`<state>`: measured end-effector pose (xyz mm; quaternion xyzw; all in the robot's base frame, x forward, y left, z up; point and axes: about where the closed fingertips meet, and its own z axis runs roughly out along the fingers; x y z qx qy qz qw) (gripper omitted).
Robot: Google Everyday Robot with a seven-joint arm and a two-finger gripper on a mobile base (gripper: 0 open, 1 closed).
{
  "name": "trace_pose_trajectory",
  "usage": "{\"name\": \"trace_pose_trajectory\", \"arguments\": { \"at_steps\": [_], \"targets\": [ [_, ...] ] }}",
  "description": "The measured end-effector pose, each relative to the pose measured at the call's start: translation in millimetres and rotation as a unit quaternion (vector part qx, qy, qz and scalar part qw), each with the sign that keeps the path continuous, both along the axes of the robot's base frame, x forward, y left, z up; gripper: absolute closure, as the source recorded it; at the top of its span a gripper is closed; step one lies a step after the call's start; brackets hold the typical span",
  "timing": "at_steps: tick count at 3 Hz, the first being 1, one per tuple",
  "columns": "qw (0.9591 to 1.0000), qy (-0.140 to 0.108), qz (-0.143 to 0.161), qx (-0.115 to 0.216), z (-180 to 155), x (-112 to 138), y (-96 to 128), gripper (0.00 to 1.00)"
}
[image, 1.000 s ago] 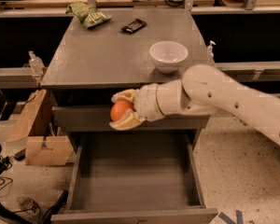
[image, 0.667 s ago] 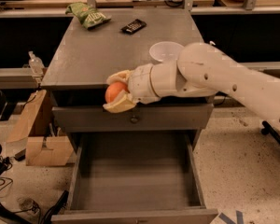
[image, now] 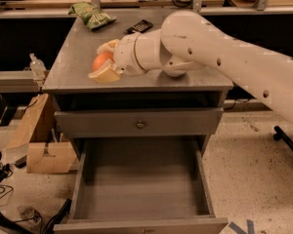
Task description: Pick orange from middle drawer and place on counter
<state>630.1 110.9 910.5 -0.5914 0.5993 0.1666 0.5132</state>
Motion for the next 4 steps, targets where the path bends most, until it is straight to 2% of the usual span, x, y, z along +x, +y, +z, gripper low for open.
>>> {"name": "trace_pose_trajectory", "arguments": {
  "at_steps": [1, 2, 3, 4],
  "targets": [
    [1.0, -0.001, 0.0, 0.0, 0.3, 0.3, 0.8, 1.0],
    [0.9996, -0.006, -0.022, 0.018, 3.9, 22.2, 3.0, 1.0],
    [0.9982, -0.007, -0.039, 0.046, 5.9, 59.1, 7.4, 1.0],
    [0.9979, 0.005, -0.05, 0.04, 3.9, 98.7, 19.9, 1.0]
  ]
}}
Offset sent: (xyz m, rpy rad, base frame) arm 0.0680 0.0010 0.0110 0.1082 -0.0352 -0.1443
